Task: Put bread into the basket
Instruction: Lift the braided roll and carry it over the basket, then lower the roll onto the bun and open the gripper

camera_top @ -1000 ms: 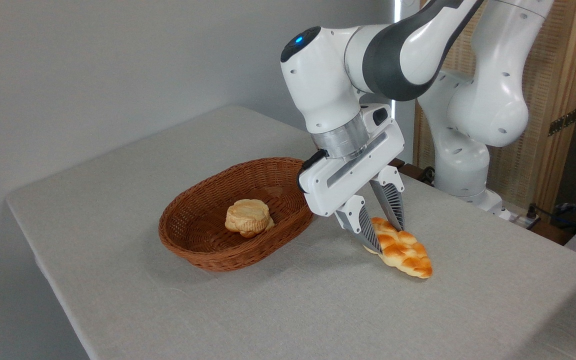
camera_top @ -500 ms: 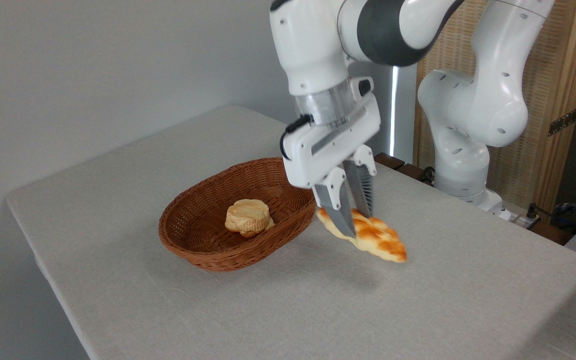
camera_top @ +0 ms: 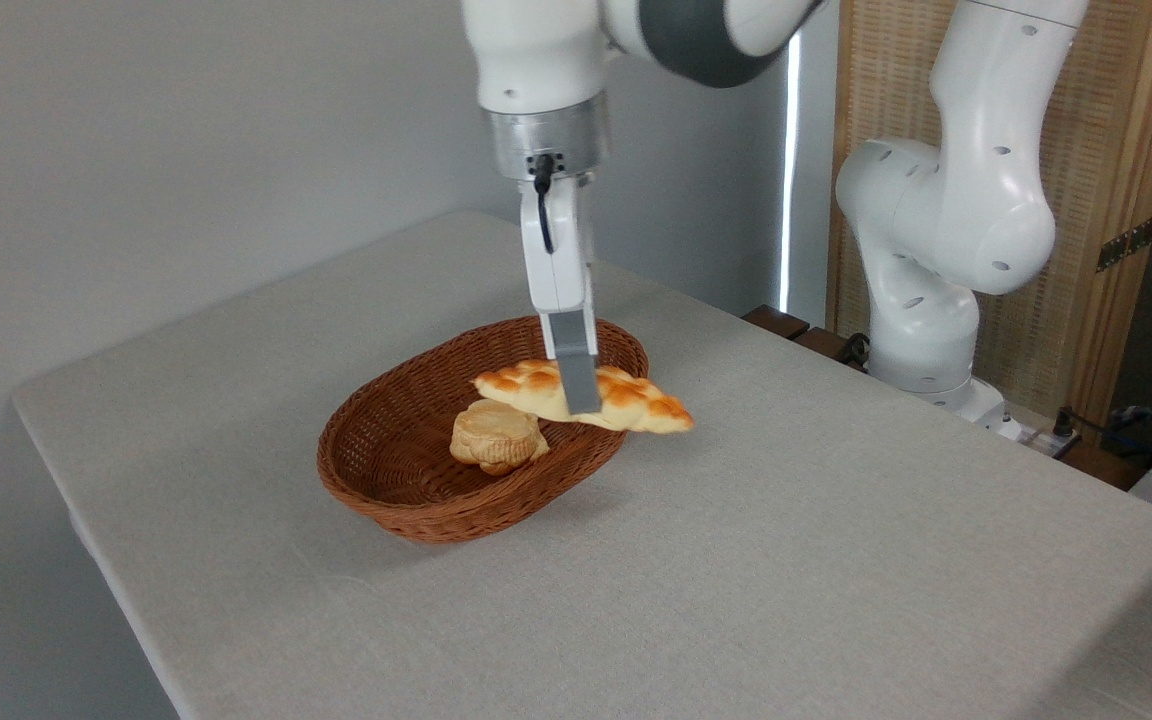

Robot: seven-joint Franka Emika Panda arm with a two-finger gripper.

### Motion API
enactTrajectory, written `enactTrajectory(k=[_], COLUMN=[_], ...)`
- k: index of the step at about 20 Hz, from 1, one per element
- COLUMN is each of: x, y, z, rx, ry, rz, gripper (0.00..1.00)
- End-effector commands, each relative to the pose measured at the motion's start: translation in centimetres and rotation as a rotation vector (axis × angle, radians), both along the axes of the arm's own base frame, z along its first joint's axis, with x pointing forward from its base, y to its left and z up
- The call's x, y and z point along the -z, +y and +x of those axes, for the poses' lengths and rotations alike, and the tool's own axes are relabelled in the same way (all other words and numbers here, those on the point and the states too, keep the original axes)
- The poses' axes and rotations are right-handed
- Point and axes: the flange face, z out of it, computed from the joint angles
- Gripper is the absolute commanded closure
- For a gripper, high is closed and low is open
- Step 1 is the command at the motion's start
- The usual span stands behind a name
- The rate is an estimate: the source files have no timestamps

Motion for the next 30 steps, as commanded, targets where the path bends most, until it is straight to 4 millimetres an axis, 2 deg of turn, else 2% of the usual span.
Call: enactTrajectory(k=[1,4,5,7,9,22,30], x=[0.1,0.4,0.5,1.2,1.4,2.2,2.2], y=[-3.4,-5.1,-5.9,-7.0,-7.8,-7.9,-7.7], z=[0.5,1.5,1.7,2.2,2.1,2.1,2.1], rx=[-0.245,-0.377,-0.4,-0.411,-0.391,-0.391,-0.398], ry=[0.044,0.03,0.013,0.005,0.002,0.015,0.025], rz=[-0.066,-0.081,-0.086,-0.087,-0.084,-0.079,-0.076], gripper=[0.46,0.37,0.36,0.34,0.26,0.0,0.0])
